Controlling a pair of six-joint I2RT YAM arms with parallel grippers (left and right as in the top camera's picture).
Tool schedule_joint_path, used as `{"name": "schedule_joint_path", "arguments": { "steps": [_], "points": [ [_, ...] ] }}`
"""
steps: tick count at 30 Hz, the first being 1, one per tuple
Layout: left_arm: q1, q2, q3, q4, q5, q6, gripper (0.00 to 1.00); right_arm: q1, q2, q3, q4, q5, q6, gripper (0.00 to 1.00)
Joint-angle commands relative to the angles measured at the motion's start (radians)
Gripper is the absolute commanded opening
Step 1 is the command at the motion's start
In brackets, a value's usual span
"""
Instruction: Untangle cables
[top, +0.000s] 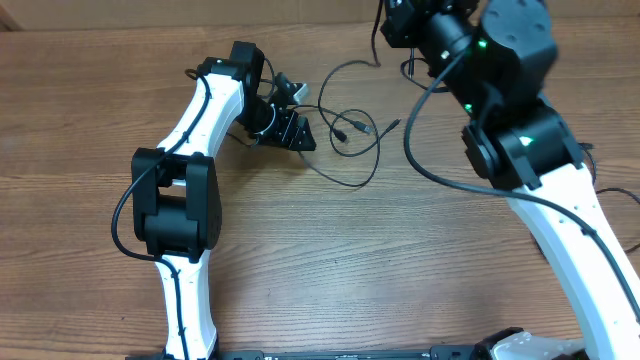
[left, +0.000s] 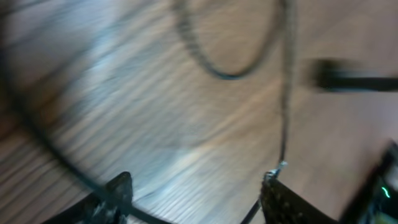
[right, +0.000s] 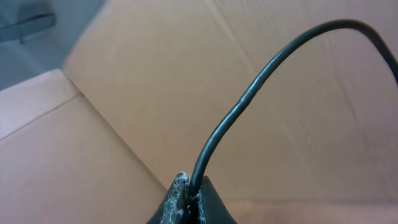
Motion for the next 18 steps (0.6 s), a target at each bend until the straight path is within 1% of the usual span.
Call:
{"name": "schedule_joint_path", "arguments": {
  "steps": [1, 4, 8, 10, 16, 18],
  "points": [
    [-0.019, 0.01, 0.005, 0.01, -0.135, -0.135, 0.7, -0.01, -0.08, 0.019, 0.036, -0.005, -0.122, 0.04],
    [-0.026, 0.01, 0.004, 0.011, -0.135, -0.134, 0.72, -0.01, -0.113, 0.019, 0.074, 0.068, -0.184, 0.04],
    [-0.032, 0.01, 0.004, 0.01, -0.138, -0.134, 0.72, -0.01, -0.154, 0.019, 0.062, 0.38, -0.187, 0.04],
    [-0.033, 0.01, 0.004, 0.011, -0.138, -0.134, 0.73, -0.01, -0.165, 0.019, 0.03, 0.532, -0.203, 0.04],
    [-0.034, 0.01, 0.004, 0.011, -0.138, -0.134, 0.74, -0.029, -0.154, 0.019, -0.129, 0.853, -0.378, 0.04],
    [-0.035, 0.01, 0.004, 0.011, -0.138, -0.134, 0.74, -0.062, -0.144, 0.019, -0.192, 0.96, -0.381, 0.04]
  ]
}}
